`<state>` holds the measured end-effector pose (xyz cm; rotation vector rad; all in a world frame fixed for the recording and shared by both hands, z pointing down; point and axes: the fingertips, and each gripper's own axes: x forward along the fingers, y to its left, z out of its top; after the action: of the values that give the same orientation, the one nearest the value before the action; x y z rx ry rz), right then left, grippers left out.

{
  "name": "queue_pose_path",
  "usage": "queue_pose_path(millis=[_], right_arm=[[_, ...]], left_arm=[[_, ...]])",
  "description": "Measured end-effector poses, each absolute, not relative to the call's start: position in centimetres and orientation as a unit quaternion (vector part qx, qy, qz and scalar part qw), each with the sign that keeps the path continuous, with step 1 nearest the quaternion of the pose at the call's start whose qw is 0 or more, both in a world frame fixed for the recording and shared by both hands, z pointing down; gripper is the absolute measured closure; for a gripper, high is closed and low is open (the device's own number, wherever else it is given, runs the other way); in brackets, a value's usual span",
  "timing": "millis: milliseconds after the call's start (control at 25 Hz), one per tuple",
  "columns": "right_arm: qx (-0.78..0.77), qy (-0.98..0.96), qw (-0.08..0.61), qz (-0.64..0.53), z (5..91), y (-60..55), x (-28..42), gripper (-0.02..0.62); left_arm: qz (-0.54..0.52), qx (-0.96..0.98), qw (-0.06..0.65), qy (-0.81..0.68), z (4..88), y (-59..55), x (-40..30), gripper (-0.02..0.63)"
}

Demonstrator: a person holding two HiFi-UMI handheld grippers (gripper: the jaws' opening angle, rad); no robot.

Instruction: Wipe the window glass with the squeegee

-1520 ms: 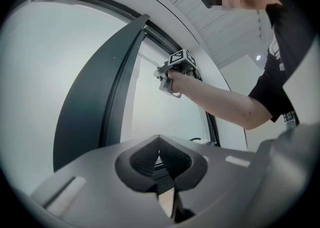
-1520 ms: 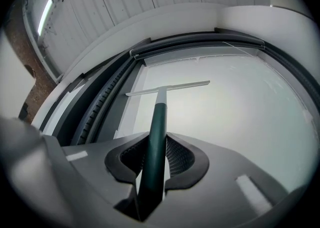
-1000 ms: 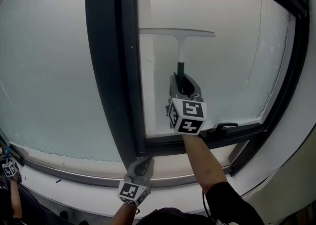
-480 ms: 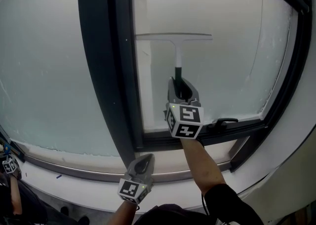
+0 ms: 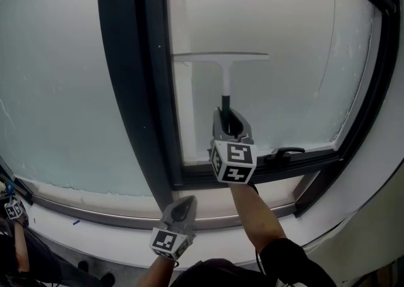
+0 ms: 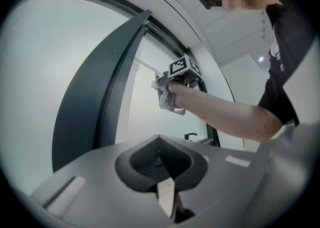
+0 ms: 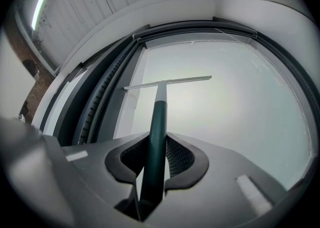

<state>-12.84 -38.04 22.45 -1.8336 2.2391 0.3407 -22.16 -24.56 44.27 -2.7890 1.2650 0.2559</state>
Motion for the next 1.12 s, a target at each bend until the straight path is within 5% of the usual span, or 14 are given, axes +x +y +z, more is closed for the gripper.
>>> queue_pose_path(millis=[1120], right_arm=[[-0.634,0.766,0.072,0.079,29.1,-37.6,-12.7,0.509]], left_arm=[[0.069,-0.9,0.026,0.43,45.5,-24.9,-22.8,0.607]])
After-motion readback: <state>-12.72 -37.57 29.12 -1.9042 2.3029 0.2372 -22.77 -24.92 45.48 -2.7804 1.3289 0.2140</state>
